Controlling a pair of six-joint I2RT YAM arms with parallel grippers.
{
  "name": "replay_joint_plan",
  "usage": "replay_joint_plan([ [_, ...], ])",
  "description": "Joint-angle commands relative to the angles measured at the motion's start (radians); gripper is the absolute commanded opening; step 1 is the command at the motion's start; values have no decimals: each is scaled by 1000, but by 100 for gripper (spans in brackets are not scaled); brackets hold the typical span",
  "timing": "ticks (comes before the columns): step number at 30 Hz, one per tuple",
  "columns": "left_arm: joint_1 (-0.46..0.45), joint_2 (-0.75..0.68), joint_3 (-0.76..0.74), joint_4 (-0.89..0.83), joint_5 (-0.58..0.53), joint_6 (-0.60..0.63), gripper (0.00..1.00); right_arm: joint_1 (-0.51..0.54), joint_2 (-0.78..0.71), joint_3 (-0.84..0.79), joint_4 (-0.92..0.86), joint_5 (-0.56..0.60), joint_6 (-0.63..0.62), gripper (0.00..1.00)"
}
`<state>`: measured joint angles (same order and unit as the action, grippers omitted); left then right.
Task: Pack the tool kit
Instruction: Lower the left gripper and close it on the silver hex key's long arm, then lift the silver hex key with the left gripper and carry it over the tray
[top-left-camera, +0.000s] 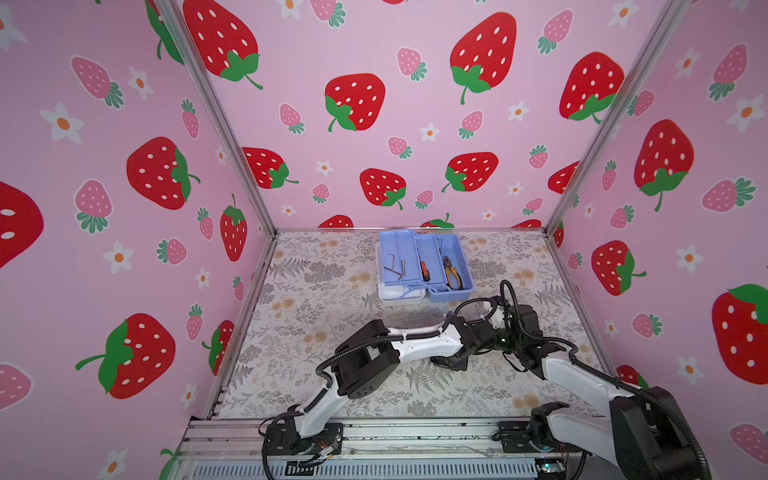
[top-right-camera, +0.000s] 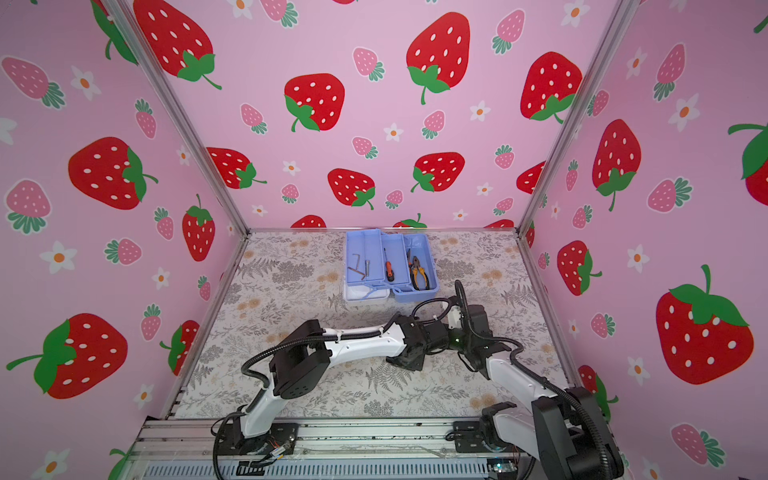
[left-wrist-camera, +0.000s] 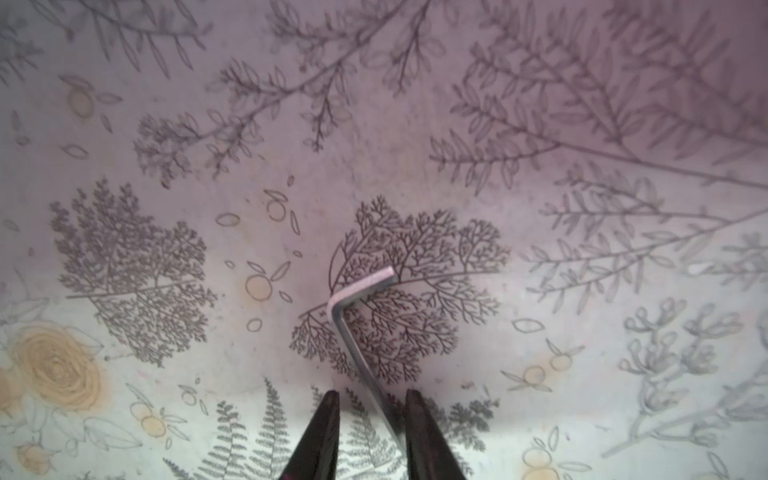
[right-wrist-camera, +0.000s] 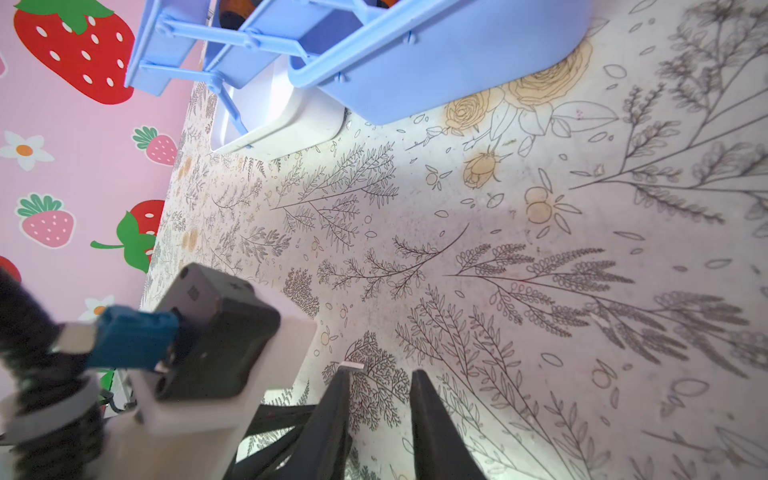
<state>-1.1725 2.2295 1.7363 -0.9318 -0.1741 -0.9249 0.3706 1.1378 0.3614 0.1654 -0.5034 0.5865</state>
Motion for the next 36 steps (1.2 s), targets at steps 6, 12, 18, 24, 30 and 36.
replay_joint_plan([
  [6, -19, 104, 37, -124, 38, -59, 15, 1, -91, -1, 5, -18, 10, 29],
  [12, -18, 99, 10, -91, 45, -77, 0, -1, -131, -2, -16, -4, 9, 30],
  [18, -4, 66, -48, -47, 42, -84, 0, -2, -133, -1, -23, -3, 8, 30],
  [24, 45, -48, -133, -13, -14, -71, 0, -4, -141, -1, -29, 3, 5, 30],
  [30, 104, -176, -195, -30, -75, -39, 0, -4, -142, -2, -32, 17, 5, 31],
  [36, 157, -292, -234, -76, -129, -11, 0, -6, -145, -2, -37, 33, 3, 31],
])
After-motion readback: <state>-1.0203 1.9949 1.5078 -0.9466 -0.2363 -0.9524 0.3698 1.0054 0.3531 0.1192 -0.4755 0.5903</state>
